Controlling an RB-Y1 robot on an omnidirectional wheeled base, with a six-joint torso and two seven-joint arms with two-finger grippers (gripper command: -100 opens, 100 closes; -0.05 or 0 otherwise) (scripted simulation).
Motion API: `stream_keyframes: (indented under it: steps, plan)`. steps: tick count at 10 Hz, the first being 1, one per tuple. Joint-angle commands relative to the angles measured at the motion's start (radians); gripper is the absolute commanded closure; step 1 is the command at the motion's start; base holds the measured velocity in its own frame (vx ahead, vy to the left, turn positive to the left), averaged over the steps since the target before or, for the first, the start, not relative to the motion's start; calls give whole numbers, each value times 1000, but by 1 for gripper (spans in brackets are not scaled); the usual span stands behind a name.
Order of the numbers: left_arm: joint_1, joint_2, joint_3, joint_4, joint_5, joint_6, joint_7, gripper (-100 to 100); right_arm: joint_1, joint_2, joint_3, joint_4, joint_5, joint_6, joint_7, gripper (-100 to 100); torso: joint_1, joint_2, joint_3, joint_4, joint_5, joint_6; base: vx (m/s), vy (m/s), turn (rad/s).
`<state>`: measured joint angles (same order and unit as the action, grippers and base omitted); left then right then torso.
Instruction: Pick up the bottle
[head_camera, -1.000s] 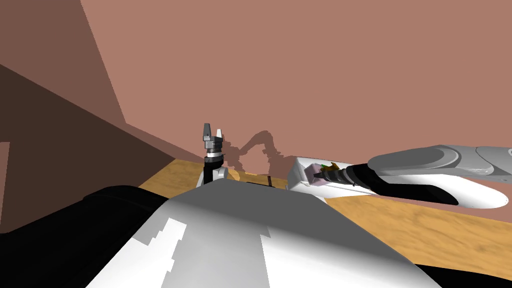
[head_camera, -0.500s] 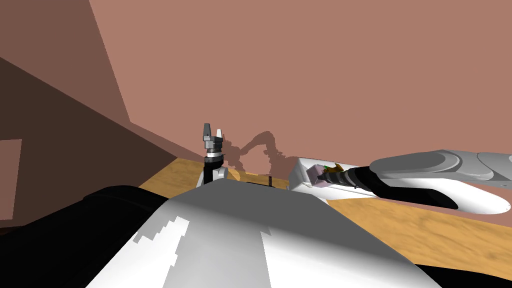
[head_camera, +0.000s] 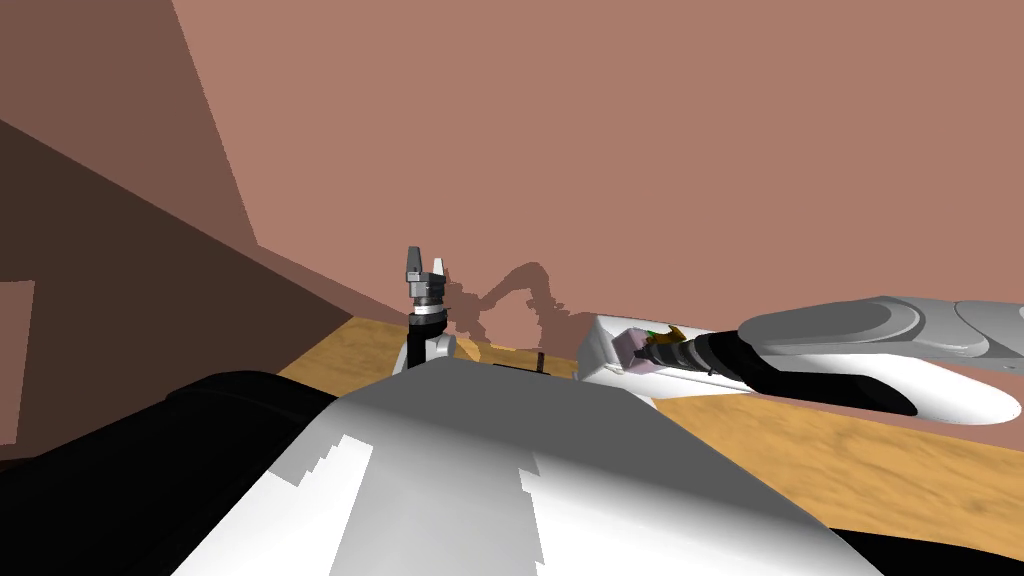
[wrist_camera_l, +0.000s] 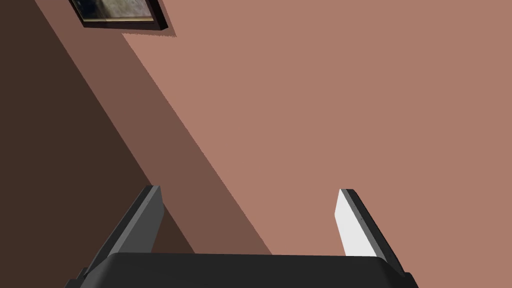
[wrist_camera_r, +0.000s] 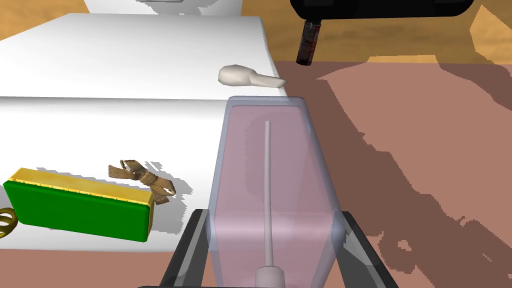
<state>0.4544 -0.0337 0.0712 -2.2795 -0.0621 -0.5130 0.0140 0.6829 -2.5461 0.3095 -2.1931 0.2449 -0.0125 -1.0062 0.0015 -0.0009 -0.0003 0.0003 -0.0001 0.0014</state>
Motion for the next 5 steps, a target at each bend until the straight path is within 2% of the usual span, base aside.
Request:
stream_keyframes:
  steps: [1, 3, 4, 5]
  plan:
    - [0, 0, 0, 0, 0, 0, 0, 0, -23, -28, 0, -16, -7, -8, -18, 100, 0, 0, 0, 0, 0, 0, 2, -16, -38]
    - [0, 0, 0, 0, 0, 0, 0, 0, -56, -70, -5, -37, -17, -21, -42, 100, -1, 0, 0, 0, 0, 0, 4, -38, -59]
    - [0, 0, 0, 0, 0, 0, 0, 0, -46, -57, -6, -26, -14, -21, -34, 100, -1, 1, 0, 0, 0, 0, -3, -18, -6]
    - [0, 0, 0, 0, 0, 0, 0, 0, -48, -59, -6, -26, -15, -23, -36, 0, -1, 1, 0, 0, -1, 0, 0, 0, 0]
